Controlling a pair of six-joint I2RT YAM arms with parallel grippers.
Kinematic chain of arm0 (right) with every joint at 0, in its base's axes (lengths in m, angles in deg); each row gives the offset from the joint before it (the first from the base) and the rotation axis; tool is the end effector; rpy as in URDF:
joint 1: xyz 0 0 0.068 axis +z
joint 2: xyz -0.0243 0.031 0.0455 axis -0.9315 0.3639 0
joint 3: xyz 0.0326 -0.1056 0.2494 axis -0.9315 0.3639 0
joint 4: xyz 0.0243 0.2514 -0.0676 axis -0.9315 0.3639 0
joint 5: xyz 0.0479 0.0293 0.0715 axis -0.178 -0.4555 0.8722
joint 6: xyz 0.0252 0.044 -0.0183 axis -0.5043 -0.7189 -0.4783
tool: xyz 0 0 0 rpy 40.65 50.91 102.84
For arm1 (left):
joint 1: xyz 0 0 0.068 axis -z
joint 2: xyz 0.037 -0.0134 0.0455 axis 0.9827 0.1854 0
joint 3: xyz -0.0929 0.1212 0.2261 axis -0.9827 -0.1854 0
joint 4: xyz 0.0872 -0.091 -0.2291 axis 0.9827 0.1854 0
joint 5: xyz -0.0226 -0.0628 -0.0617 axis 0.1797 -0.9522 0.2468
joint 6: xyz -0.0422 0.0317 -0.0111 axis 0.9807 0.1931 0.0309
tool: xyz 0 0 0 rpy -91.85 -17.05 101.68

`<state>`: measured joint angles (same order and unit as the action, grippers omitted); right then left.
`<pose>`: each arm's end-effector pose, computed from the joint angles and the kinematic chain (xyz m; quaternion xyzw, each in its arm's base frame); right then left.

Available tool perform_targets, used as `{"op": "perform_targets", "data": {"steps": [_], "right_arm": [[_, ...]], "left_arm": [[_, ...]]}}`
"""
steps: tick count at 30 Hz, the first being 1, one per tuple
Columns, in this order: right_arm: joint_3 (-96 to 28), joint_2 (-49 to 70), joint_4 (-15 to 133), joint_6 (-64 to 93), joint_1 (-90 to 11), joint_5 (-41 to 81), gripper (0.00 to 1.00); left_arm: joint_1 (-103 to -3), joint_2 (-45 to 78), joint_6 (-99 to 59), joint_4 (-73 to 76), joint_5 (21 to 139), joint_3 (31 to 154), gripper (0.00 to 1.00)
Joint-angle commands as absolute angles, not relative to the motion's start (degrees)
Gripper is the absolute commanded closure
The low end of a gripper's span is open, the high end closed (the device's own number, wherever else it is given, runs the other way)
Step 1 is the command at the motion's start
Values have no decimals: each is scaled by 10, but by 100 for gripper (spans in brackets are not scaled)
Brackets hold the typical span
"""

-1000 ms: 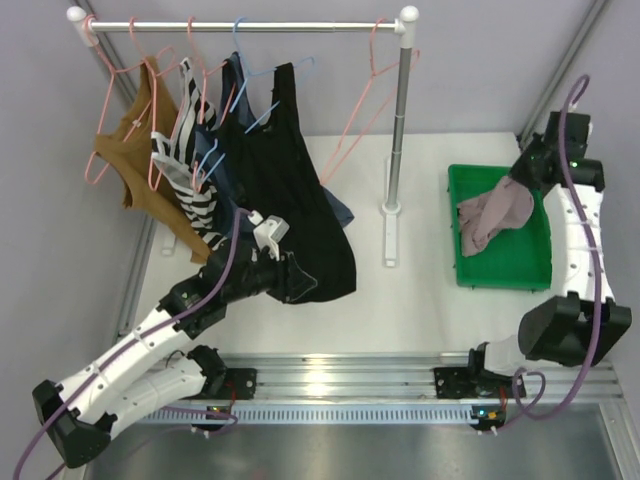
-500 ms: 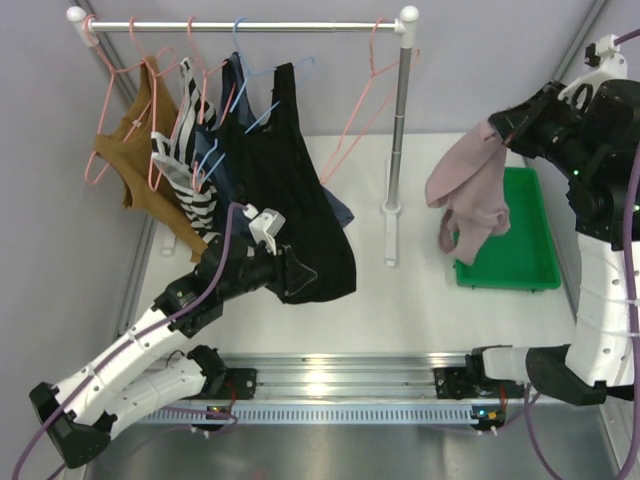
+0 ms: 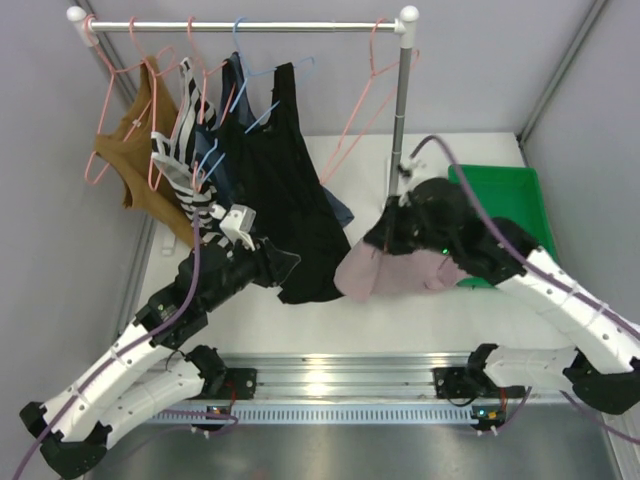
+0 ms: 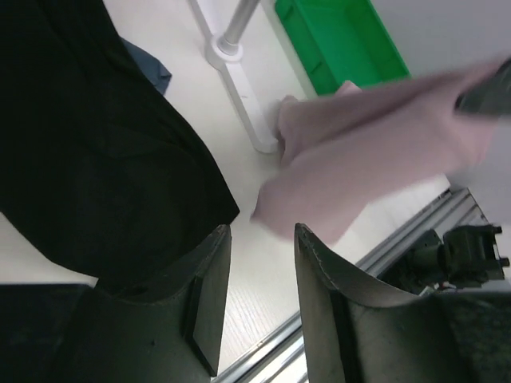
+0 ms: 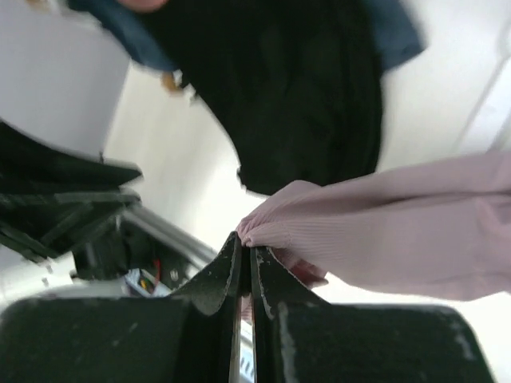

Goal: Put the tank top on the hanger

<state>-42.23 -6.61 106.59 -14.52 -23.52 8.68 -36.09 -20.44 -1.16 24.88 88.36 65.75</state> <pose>0.1514 0.1491 0.4376 -0.0555 0.8572 0.3127 0.4053 0.1131 -0.1061 0.3406 0.0887 0.7852 -0.3654 0.4921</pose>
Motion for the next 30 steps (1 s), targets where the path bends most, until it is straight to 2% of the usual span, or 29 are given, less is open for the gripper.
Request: {"op": "perform_targets", "data": {"steps": [1, 5, 8, 9, 11, 12, 16, 21, 27, 30], "right_arm": [[-352, -59, 946, -212, -130, 26, 100], [-305, -10, 898, -234, -38, -2, 99], [-287, 13, 919, -246, -20, -26, 71], [-272, 1, 932, -252, -23, -41, 51], [-258, -22, 954, -254, -38, -76, 38], [-243, -48, 964, -255, -72, -81, 34], [-200, -125, 1023, -241, -206, -84, 34], [-162, -172, 1031, -168, -448, -42, 43], [-112, -123, 953, -102, -705, 104, 46], [-98, -79, 916, -96, -764, 136, 46]], "left_arm": [[-358, -218, 10, 254, 963, 676, 57], [-359, -219, 26, 267, 1003, 670, 56], [-359, -215, 34, 263, 1003, 663, 55], [-359, -213, 37, 261, 1000, 662, 55], [-359, -205, 39, 250, 984, 654, 55], [-359, -202, 41, 246, 978, 649, 55], [-358, -180, 47, 225, 945, 630, 55], [-359, -159, 55, 202, 906, 614, 56], [-359, -152, 39, 202, 884, 617, 56], [-359, -146, 28, 209, 853, 622, 56]]}}
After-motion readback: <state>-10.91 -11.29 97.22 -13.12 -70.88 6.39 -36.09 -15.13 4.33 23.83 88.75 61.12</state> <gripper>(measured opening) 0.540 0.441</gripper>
